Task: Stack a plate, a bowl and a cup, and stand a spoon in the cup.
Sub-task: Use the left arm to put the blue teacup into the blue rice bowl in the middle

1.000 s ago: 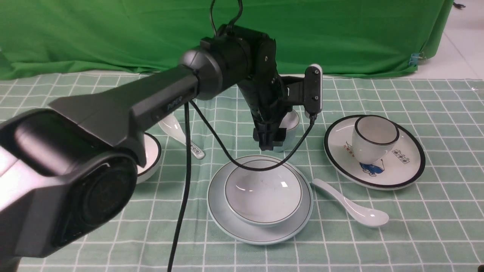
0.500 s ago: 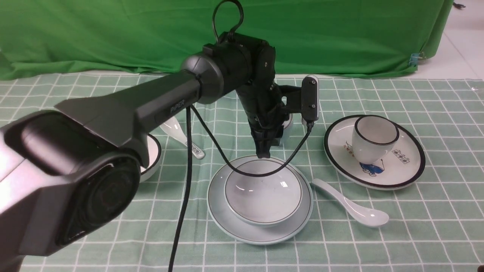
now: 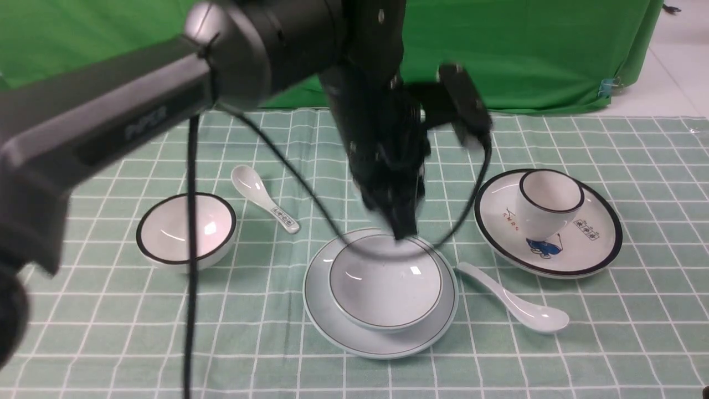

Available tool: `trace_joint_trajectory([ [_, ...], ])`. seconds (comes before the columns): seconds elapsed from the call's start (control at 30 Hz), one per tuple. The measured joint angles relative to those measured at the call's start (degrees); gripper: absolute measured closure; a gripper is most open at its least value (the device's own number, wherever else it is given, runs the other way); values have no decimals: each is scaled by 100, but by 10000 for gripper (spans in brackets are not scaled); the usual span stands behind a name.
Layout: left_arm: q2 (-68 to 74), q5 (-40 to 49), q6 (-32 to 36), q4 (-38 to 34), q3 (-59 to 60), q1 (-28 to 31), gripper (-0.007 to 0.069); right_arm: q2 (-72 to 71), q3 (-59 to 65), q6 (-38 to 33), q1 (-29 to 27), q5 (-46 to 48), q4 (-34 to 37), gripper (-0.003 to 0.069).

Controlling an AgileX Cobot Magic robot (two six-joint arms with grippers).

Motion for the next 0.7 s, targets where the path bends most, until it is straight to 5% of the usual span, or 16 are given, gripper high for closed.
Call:
trace_joint_trajectory([
  [0.2, -21, -266, 153, -65, 1151, -122, 594, 0, 0, -36, 0, -282, 0, 463],
  [0.7, 297, -1107, 312, -83, 1182, 115, 594, 0, 0, -36, 0, -369, 43, 463],
])
